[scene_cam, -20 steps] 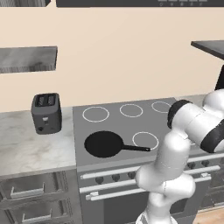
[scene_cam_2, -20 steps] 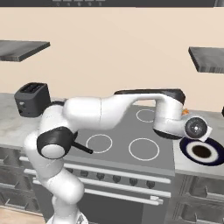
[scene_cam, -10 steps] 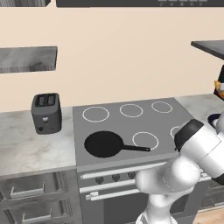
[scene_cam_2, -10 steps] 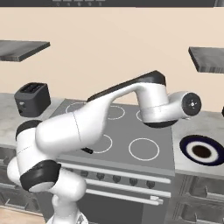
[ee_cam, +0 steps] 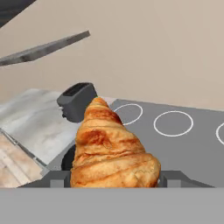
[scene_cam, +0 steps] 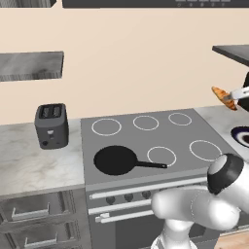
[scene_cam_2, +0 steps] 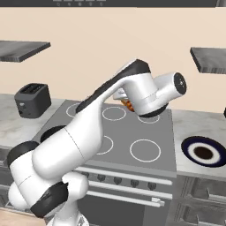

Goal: Pick the croissant and place it on the pan. Then turn on the stove to warm the croissant.

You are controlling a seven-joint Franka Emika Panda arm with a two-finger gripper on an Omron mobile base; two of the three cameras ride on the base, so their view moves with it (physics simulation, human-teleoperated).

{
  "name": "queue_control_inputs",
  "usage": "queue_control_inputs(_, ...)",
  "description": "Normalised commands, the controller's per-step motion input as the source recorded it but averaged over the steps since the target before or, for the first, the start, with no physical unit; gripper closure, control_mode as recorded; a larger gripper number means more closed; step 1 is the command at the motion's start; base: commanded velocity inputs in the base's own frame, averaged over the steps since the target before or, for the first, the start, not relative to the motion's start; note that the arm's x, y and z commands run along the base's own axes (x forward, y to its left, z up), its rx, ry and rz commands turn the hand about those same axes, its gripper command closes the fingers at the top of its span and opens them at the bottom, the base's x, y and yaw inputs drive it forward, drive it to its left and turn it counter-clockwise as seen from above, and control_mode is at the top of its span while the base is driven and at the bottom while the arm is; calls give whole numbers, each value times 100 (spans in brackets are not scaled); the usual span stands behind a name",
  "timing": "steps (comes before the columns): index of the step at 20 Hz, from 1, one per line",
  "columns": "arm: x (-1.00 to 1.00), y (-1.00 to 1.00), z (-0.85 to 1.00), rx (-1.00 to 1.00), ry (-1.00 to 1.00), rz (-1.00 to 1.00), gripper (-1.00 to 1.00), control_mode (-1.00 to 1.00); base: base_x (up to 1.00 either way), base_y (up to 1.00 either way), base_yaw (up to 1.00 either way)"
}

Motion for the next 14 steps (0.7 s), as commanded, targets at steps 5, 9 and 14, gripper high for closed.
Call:
queue_control_inputs(5, -30, 100, 40, -17, 2, 31, 100, -100, 0, 0, 0)
queue_control_inputs(9, -44, 100, 34, -32, 5, 5, 100, -100, 0, 0, 0)
queue_control_inputs(14, -50, 100, 3, -37, 1, 0, 100, -100, 0, 0, 0)
